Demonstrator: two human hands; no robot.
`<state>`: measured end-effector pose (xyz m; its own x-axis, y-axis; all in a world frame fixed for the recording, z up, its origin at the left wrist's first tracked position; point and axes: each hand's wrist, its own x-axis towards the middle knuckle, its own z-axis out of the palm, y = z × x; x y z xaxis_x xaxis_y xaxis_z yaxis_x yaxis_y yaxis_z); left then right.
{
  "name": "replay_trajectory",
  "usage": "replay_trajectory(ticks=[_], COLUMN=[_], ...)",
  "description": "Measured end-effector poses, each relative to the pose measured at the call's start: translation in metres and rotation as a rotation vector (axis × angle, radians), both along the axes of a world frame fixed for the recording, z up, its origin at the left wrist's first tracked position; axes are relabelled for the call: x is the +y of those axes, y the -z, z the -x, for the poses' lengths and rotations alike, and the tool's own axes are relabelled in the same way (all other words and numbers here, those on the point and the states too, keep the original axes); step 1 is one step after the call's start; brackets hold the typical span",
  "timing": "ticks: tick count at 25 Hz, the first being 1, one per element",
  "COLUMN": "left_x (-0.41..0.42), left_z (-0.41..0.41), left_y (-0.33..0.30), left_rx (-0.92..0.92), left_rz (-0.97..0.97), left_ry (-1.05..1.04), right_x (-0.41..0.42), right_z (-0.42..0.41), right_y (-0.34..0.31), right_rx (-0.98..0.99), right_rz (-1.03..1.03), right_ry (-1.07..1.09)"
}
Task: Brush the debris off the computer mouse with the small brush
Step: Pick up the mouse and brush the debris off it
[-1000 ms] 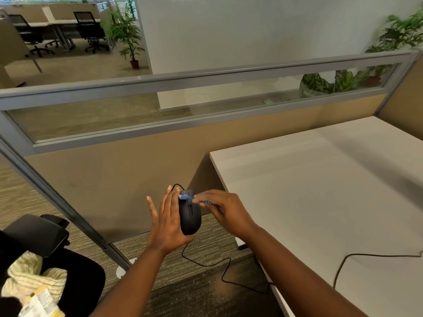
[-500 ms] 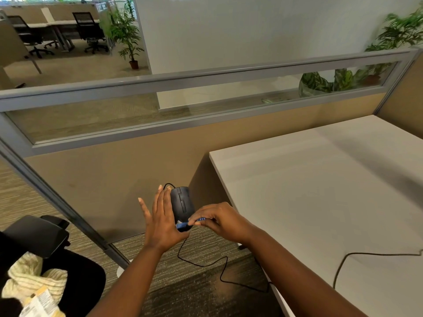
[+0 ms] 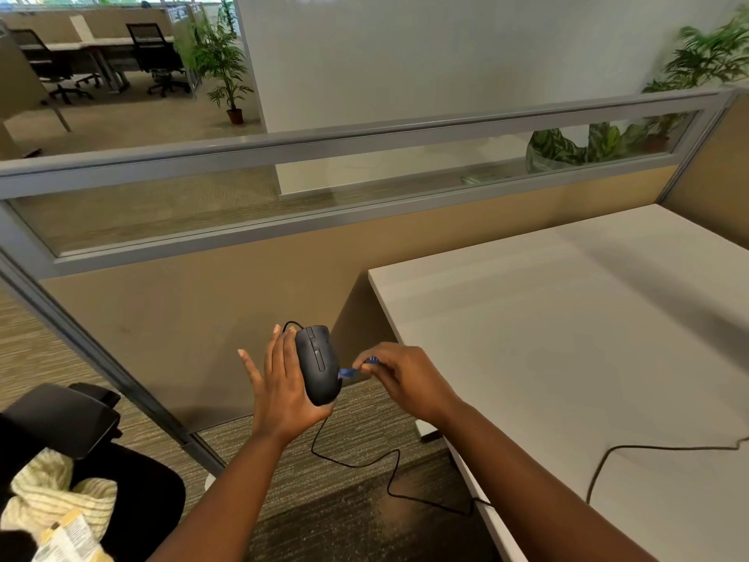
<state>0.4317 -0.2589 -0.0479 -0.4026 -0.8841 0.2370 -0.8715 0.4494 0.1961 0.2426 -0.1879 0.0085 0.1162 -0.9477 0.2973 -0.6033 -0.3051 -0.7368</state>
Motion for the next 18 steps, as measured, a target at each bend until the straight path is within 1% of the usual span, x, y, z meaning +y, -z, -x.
replay_trajectory(ticks=[2, 3, 9, 13, 16, 18], left_x=[0.0006, 0.0011, 0.0021, 0.0035, 0.0041, 0.0027], left_z=[0.0003, 0.0008, 0.0017, 0.0007, 0.0020, 0.0032], left_y=[0.0008, 0.0015, 0.0048, 0.0078, 0.0080, 0.0087], left_rx=[-0.018, -0.030, -0.043, -0.045, -0.037, -0.025], left_rz=[0.002, 0.005, 0.005, 0.016, 0.029, 0.047], left_ry=[0.017, 0.026, 0.023, 0.020, 0.028, 0.036], right_x=[-0.0004, -0.0010, 0.0002, 0.0017, 0.0009, 0.0007], right_z=[-0.0007, -0.0017, -0.0058, -0.0027, -0.0018, -0.0016], right_y=[-0.0033, -0.0045, -0.0010, -0.0029, -0.0053, -0.0049], right_rx=[-0.104, -0.117, -0.020, -0.021, -0.085, -0.073], right_rz=[0.068, 0.087, 0.056, 0.009, 0.015, 0.011], right_ry=[0.021, 0.011, -0.076, -0.091, -0.065, -0.062])
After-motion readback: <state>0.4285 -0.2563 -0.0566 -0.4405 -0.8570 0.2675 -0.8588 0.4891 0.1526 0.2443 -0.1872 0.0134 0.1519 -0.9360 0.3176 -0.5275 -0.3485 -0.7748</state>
